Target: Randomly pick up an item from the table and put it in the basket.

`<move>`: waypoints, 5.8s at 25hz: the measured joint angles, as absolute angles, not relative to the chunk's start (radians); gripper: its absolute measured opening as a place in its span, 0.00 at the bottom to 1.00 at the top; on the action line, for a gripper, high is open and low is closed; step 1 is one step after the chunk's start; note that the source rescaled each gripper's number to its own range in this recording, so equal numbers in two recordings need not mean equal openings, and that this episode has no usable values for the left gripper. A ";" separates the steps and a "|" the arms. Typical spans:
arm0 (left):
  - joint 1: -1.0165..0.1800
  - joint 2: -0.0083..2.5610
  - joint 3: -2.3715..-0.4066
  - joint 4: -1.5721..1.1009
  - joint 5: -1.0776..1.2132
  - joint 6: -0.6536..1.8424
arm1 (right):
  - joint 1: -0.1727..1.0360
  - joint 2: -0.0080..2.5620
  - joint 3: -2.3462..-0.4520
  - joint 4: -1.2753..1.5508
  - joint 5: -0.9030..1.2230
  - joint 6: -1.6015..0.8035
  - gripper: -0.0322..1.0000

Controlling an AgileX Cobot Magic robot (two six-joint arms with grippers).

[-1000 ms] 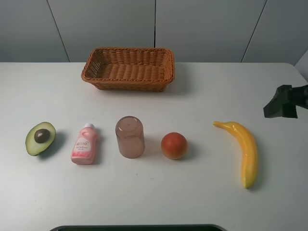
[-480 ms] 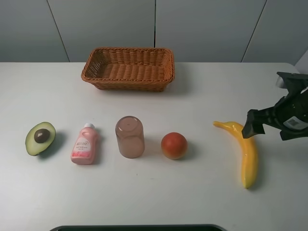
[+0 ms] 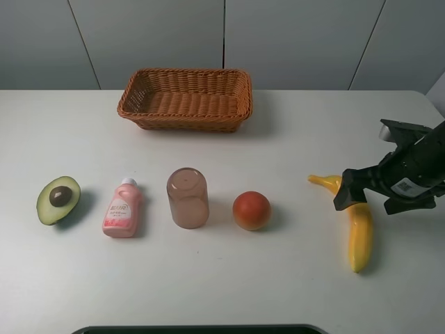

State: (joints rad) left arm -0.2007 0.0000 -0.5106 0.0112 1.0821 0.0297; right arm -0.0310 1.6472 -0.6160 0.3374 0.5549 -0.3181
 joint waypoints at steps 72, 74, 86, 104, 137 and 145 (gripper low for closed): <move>-0.201 0.000 -0.511 0.011 1.082 0.034 | 0.230 1.617 -1.358 0.610 0.540 -0.645 0.04; -0.201 0.000 -0.511 0.011 1.082 0.034 | 0.269 1.670 -1.386 0.615 0.520 -0.662 0.04; -0.201 0.000 -0.511 0.011 1.082 0.034 | 0.431 2.077 -1.643 0.669 0.476 -0.797 0.04; -0.201 0.000 -0.511 0.011 1.082 0.030 | 0.447 2.367 -1.877 0.695 0.476 -0.876 0.04; -0.201 0.000 -0.511 0.011 1.082 0.030 | 0.447 2.363 -1.929 0.697 0.482 -0.873 0.99; -0.201 0.000 -0.511 0.011 1.082 0.030 | 0.437 2.152 -1.945 0.397 0.530 -0.573 0.99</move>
